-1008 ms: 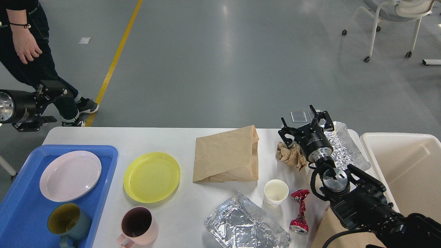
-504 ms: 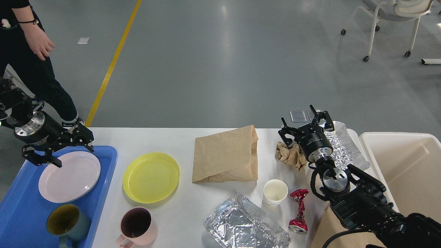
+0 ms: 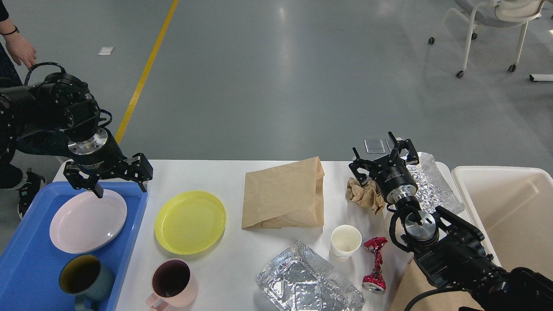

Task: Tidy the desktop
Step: 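Reach the left gripper toward the pink mug beside the yellow plate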

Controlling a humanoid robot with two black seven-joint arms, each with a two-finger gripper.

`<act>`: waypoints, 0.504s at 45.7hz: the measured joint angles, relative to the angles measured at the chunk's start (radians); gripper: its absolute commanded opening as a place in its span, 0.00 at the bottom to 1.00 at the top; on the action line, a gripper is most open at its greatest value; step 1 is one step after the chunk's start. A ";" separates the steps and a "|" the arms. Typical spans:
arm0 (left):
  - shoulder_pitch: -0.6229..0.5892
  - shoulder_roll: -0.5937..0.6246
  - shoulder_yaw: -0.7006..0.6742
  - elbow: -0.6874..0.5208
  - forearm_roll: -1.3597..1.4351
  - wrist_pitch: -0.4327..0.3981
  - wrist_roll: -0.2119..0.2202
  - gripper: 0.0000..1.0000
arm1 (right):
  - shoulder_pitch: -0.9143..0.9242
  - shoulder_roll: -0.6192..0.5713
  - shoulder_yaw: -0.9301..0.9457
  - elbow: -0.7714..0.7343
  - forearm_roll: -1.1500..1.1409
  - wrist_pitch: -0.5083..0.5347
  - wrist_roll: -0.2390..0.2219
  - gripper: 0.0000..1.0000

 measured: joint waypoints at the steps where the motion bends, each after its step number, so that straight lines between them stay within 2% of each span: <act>1: 0.000 -0.005 -0.001 -0.001 0.002 0.000 0.000 0.97 | 0.000 0.000 0.000 0.000 0.000 0.000 0.000 1.00; 23: 0.040 -0.141 -0.006 -0.085 0.010 0.000 -0.001 0.97 | 0.000 0.000 0.000 0.000 0.000 0.000 0.000 1.00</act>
